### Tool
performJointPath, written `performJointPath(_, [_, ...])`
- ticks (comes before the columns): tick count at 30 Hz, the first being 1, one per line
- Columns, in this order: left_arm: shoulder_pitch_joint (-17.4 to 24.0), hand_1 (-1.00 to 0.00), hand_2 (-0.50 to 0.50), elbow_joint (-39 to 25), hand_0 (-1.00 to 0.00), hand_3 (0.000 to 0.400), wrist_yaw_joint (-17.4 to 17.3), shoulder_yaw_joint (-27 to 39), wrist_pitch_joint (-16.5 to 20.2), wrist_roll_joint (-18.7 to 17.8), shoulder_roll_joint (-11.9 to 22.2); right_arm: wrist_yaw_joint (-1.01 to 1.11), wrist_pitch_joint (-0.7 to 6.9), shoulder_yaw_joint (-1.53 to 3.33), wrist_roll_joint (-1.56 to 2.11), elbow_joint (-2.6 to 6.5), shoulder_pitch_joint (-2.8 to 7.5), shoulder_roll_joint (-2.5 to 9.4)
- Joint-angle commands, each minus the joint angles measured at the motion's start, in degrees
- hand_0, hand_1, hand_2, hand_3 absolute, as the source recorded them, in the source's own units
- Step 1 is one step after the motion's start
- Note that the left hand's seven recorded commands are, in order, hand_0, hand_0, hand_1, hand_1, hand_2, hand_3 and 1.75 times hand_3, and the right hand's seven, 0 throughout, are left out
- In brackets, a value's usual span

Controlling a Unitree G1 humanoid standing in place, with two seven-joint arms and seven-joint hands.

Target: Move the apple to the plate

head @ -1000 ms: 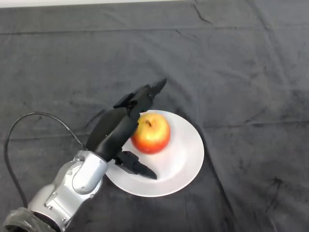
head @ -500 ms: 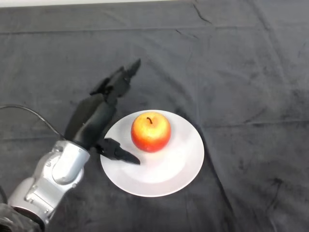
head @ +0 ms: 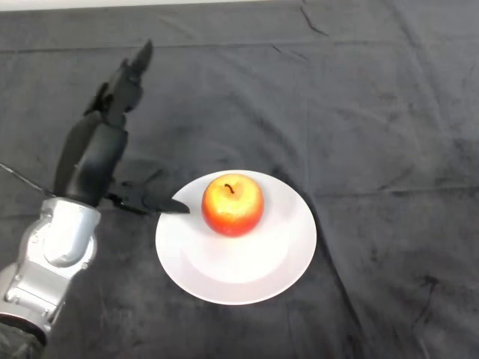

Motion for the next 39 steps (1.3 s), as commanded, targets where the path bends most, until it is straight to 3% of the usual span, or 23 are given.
performJointPath(1, [0.3, 0.0, 0.0, -1.7, 0.0, 0.0, 1.0, 2.4, 0.0, -1.5, 3.7, -0.13, -0.23, -0.66, 0.78, -2.05, -0.98, -0.99])
performJointPath(13, [1.9, 0.0, 0.0, -4.6, 0.0, 0.0, 2.0, 10.6, 0.7, -4.7, 7.5, -0.15, -0.22, -0.65, 0.79, -2.08, -0.97, -0.98])
performJointPath(39, [2.6, 0.0, 0.0, -2.6, 0.0, 0.0, 6.7, 21.6, 0.1, -5.6, 10.6, -0.12, -0.23, -0.68, 0.81, -1.97, -1.02, -1.03])
